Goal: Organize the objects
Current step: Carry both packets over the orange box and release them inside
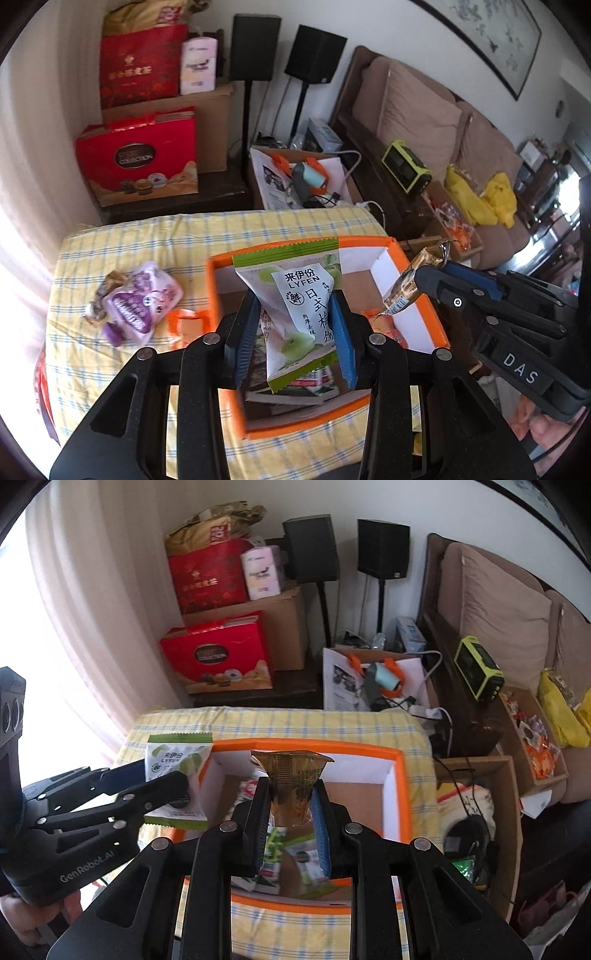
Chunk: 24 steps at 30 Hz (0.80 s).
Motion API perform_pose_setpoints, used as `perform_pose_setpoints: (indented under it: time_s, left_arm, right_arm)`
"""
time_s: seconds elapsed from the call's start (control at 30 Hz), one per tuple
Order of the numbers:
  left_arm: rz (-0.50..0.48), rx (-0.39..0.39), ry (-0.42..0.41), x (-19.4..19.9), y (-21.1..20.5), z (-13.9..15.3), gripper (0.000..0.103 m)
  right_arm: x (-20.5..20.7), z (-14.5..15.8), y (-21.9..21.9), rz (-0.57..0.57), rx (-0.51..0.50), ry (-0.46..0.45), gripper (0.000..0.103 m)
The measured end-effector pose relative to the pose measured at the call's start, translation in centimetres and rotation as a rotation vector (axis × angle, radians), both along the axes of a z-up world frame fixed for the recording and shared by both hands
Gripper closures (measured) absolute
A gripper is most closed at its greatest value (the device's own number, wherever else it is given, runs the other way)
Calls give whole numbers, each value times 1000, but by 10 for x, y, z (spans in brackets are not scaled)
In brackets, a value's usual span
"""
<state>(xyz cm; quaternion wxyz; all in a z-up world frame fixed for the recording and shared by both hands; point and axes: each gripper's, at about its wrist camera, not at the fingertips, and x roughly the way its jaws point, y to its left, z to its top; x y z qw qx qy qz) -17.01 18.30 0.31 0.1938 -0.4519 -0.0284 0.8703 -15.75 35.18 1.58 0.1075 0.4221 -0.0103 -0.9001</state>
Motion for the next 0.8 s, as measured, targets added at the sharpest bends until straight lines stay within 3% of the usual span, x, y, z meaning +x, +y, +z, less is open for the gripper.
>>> perform_pose_setpoints:
  time_s: [0.47,0.6,0.8]
  left_arm:
    - [-61,-26,-48,-14,55,-33,64]
    - [-50,-28,-54,-16,52,-33,63]
    - [-24,-27,-55,-18,36,-31,58]
  right_arm:
    - [-18,-39,42,-91,38,-65,79]
    - [-23,-46,51,-102,6,-86,62]
    - [-22,-46,52,-106,-1,-83,61]
